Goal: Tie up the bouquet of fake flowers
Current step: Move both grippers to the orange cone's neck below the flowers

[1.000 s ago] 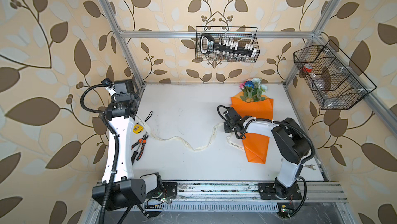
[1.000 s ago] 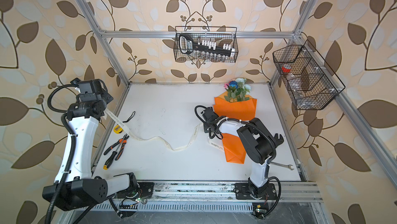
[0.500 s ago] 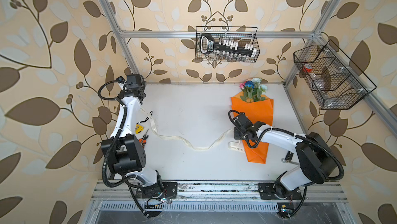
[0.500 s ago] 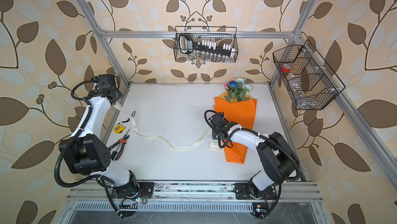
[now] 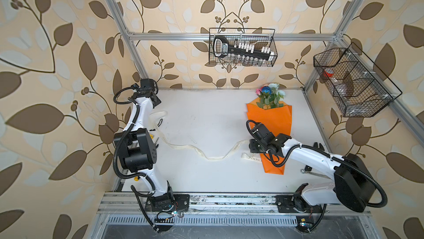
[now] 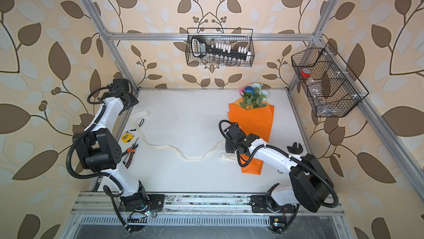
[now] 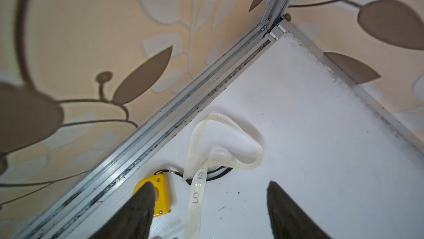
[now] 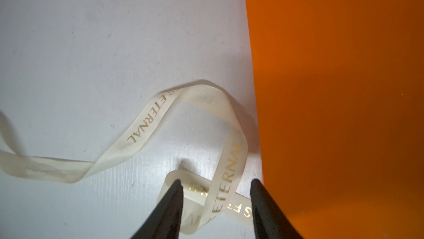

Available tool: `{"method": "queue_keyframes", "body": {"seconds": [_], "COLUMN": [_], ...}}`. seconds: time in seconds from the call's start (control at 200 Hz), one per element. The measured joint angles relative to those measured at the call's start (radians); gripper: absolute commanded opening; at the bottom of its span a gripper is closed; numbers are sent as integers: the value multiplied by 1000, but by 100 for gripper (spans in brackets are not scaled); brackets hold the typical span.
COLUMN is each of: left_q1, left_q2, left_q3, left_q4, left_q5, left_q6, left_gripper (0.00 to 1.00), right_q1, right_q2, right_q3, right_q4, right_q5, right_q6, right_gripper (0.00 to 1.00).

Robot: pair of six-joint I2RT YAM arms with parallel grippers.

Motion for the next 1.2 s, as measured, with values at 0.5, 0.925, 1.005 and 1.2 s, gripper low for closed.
{"method": "queue_keyframes", "body": {"seconds": [0.5,0.925,1.005,1.2], "left_q1": [-567,-879,-887,-893], "left_q2": [-227,324,401,497], "left_q3": [-272,-29,42,116], "left_q4": [278,420,436,439], "left_q5": [429,597,620,651], "left_q6": [-191,-229,-231,-221], "left_gripper": [99,85,80,65], "right_q1": [-409,-815,-842,-845], "right_q2": [-160,69,111,175], "right_q3": [11,-11,-13,-17], "right_q4": [-31,172,194,247], "right_q5": [90,-151,-195,-286], "right_q6": [-61,-126,-130,-134], "right_gripper": [99,99,99,99]}}
